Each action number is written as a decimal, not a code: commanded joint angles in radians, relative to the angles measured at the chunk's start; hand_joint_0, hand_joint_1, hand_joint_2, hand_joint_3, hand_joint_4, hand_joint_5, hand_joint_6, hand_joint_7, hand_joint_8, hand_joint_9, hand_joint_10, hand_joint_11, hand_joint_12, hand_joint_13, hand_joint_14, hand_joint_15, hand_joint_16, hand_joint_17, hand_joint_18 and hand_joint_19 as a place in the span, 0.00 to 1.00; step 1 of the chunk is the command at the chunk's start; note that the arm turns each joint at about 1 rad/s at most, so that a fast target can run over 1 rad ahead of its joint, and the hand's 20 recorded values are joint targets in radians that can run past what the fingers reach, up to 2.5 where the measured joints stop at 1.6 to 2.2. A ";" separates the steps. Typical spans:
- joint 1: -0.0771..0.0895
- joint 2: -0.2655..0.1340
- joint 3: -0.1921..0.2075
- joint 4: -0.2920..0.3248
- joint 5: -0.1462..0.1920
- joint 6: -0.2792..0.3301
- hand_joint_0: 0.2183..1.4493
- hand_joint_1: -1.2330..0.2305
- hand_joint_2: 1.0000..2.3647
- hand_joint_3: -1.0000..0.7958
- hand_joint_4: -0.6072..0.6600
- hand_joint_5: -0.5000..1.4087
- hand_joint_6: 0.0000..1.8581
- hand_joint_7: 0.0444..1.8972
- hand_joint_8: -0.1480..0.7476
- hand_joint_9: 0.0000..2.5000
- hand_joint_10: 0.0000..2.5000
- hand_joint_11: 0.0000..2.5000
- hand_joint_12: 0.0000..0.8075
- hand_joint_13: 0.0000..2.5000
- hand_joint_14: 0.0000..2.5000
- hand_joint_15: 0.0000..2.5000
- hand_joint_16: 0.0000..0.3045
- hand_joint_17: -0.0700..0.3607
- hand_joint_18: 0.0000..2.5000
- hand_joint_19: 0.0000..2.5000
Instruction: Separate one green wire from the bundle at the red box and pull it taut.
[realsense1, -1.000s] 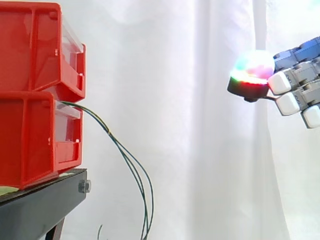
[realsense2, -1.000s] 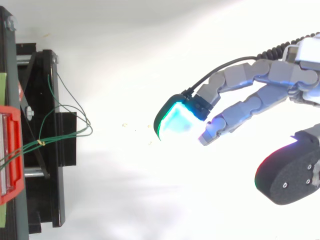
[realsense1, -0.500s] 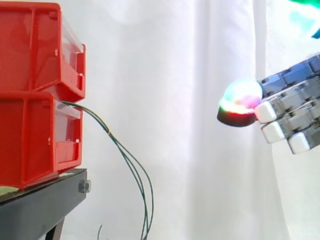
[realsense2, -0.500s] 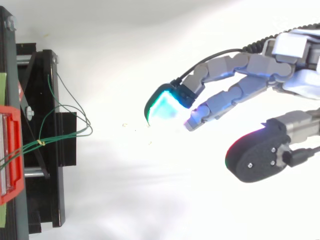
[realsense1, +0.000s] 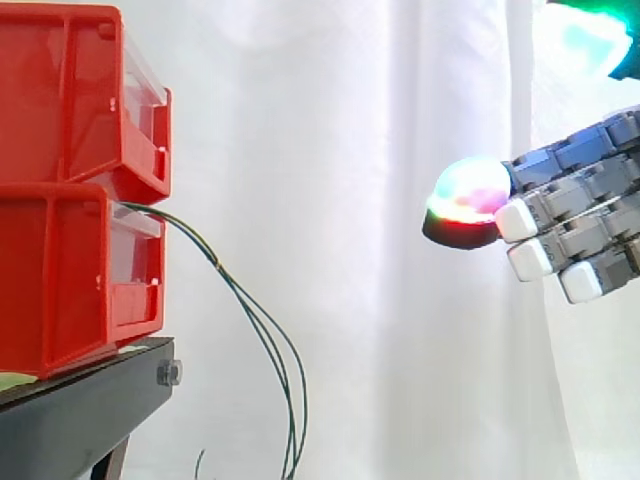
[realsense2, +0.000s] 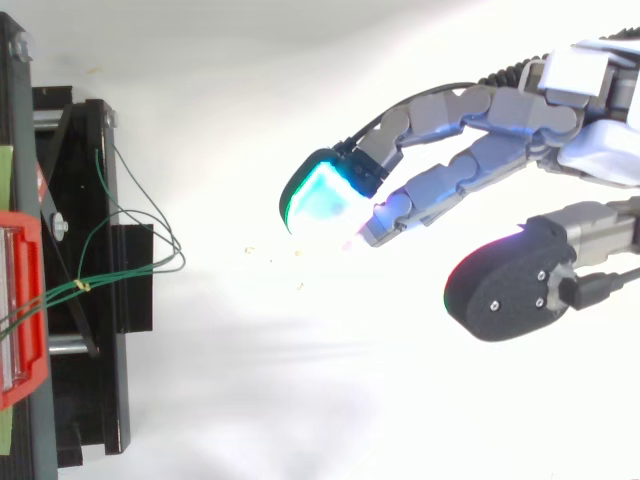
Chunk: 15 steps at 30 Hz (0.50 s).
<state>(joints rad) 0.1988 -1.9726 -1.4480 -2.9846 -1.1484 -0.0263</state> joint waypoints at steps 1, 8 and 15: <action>-0.006 0.000 0.000 0.004 0.001 0.000 0.28 0.46 0.00 0.29 0.68 0.16 0.27 0.34 0.48 0.31 0.00 0.08 0.31 0.30 0.00 0.07 0.11 0.33 0.26 0.10; -0.013 -0.018 0.000 0.035 0.055 0.020 0.28 0.47 0.00 0.29 0.69 0.16 0.27 0.34 0.48 0.31 0.00 0.08 0.31 0.30 0.00 0.07 0.11 0.33 0.26 0.10; -0.019 -0.018 0.000 0.076 0.062 0.025 0.28 0.47 0.00 0.28 0.69 0.16 0.27 0.34 0.48 0.31 0.00 0.08 0.31 0.30 0.00 0.07 0.11 0.33 0.26 0.10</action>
<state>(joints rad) 0.1831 -1.9906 -1.4482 -2.9259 -1.0886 0.0066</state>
